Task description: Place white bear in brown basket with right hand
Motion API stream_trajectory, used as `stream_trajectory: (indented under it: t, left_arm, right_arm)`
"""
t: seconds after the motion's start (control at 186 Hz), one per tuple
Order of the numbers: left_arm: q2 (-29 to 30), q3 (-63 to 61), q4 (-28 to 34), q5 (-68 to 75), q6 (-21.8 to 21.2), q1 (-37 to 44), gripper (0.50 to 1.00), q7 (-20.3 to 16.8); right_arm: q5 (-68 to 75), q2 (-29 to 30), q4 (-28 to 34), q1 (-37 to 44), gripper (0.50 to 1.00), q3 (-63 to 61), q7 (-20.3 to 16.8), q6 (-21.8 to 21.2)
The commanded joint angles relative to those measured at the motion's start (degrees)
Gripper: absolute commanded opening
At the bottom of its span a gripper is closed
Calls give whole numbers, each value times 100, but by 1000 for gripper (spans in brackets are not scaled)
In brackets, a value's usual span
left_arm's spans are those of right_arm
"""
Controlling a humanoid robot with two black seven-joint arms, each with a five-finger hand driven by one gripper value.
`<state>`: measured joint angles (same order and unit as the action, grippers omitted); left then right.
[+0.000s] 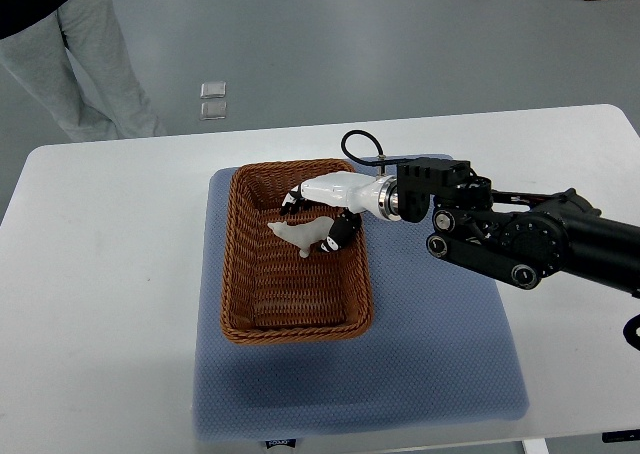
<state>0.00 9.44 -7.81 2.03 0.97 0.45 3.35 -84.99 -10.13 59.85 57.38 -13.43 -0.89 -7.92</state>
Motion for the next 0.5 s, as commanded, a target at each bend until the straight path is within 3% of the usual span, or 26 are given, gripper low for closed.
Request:
stream_trajectory:
  t: [0.0,0.296,0.496]
  left_arm:
    - [0,-3,-1,0,-1,-1,1000,-1]
    - [0,5,-1,0,-1,-1,1000,-1]
    - [0,5,7,0,-1,-1,1000,-1]
  right_arm:
    - [52,-50,44,37,901,-54,1,-42]
    - [395,-481,317,212,924,-81,133,-271]
    - [1238,-947,343,265,924,-959,133,-324]
